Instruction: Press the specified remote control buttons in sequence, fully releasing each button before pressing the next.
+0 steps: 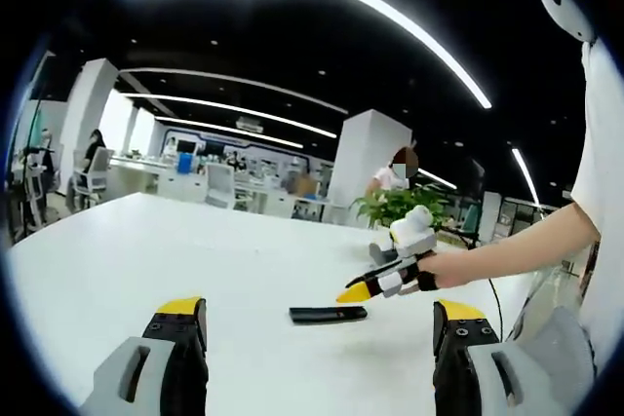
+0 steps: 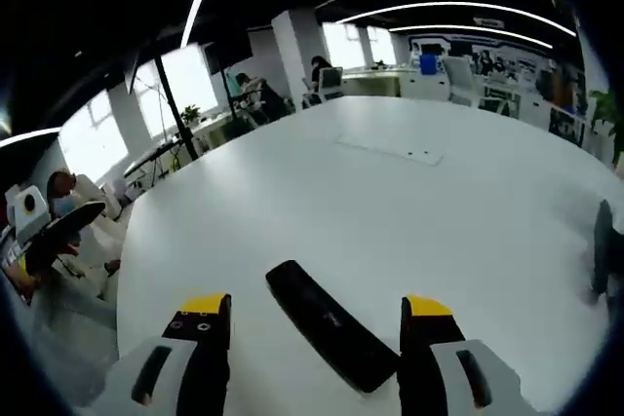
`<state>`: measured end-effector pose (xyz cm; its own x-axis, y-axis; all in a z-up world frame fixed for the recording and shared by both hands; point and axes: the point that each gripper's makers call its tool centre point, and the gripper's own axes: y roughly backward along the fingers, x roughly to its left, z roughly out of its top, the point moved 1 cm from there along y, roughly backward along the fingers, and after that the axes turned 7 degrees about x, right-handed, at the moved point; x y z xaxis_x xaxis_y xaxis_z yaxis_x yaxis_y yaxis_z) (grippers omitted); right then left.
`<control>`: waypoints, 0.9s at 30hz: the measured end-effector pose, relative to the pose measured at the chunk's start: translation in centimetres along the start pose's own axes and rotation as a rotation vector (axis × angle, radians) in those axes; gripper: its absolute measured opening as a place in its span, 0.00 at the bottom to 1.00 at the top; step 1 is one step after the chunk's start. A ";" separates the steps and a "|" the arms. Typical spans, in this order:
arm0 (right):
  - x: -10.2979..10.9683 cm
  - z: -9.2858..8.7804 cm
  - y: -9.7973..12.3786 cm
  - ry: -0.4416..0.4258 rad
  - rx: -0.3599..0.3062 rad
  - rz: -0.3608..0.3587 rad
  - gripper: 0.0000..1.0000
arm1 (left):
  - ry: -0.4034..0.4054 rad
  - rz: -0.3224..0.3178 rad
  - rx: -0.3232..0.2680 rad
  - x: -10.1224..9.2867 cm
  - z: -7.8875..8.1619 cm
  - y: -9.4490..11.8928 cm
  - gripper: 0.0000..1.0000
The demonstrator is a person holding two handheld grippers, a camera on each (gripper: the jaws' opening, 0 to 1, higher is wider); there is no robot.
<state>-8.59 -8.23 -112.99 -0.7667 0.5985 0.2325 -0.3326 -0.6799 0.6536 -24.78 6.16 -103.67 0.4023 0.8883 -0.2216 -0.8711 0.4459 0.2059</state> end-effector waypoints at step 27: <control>6.3 -4.4 11.6 -0.118 -0.241 -0.173 0.93 | 0.002 -0.023 0.032 -0.4 -0.6 -0.2 1.00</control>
<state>-19.65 -14.25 -107.05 -0.6229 0.7496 0.2239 -0.5838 -0.6359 0.5048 -24.99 5.64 -104.22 0.4220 0.8773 -0.2284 -0.8519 0.4700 0.2312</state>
